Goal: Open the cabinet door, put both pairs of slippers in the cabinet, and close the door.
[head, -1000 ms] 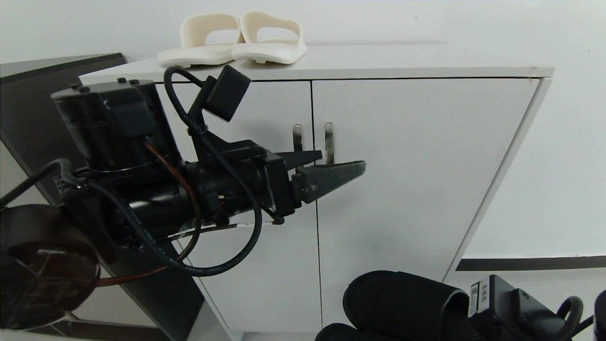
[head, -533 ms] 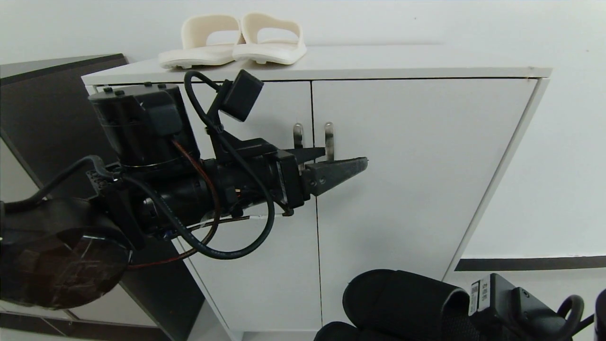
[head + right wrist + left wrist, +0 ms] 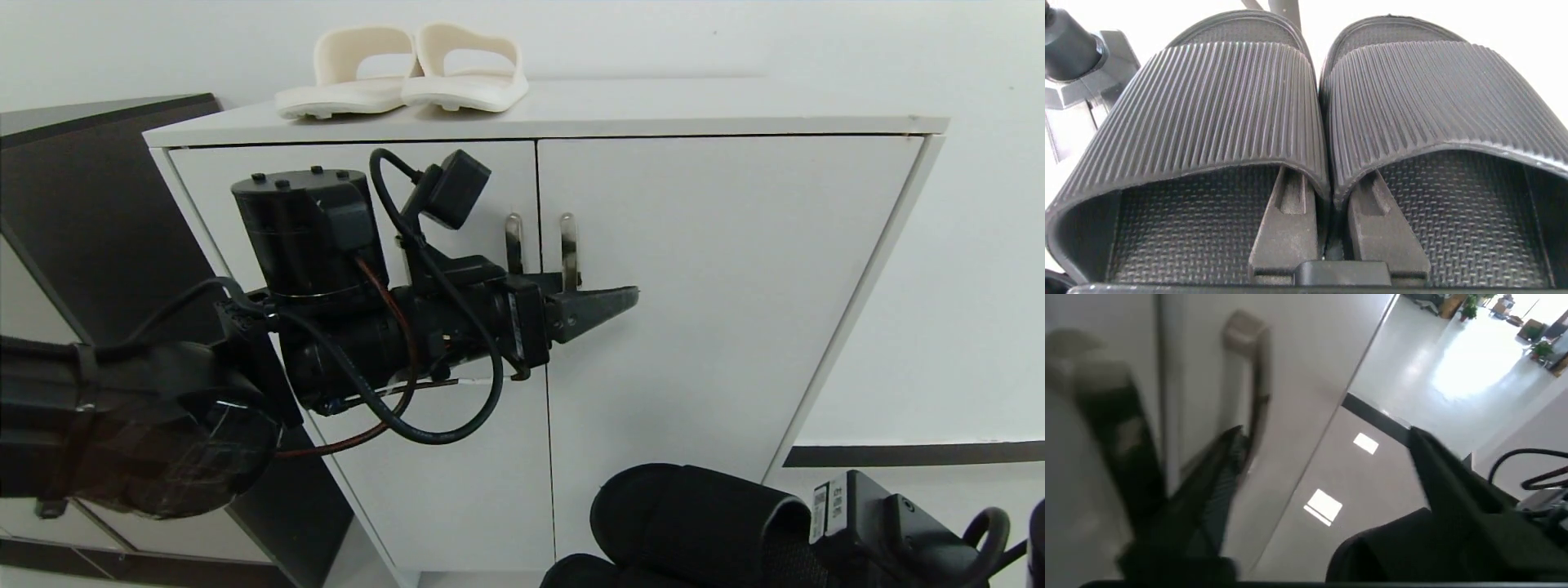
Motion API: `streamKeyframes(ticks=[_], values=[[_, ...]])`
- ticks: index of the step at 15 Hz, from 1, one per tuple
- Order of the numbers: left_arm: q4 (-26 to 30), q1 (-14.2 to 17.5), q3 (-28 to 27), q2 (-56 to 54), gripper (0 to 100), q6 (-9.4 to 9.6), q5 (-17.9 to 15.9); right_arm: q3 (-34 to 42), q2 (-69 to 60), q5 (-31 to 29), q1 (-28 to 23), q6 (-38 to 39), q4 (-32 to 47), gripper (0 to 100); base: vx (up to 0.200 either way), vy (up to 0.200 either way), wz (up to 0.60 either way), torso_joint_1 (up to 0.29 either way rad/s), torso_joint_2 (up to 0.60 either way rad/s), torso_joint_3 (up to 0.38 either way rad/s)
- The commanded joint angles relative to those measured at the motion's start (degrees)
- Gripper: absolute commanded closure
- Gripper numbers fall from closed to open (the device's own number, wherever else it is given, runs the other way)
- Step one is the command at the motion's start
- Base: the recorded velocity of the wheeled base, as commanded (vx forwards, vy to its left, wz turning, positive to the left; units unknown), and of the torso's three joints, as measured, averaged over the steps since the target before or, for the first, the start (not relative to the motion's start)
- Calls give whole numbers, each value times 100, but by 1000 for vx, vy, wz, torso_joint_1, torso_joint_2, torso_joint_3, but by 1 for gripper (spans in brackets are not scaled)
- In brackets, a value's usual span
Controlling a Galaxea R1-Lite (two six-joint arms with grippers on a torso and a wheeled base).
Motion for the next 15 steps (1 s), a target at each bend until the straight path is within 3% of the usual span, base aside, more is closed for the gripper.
streamKeyframes(ticks=[1,4,8,15], values=[[-5,-9,38,-27,100,9,-22,17,-20,12,5,-1,2,100,0,0,0,0,0,0],[-5,-123,134,-282,100,18,-14,263,-143,126,137,-247,19,100,0,0,0,0,0,0],[-5,-554,794,-1091,100,18,-5,597,-425,1014,145,-484,19,100,0,0,0,0,0,0],[4,-562,1593,-2084,100,-8,-5,606,-416,1023,145,-502,19,100,0,0,0,0,0,0]])
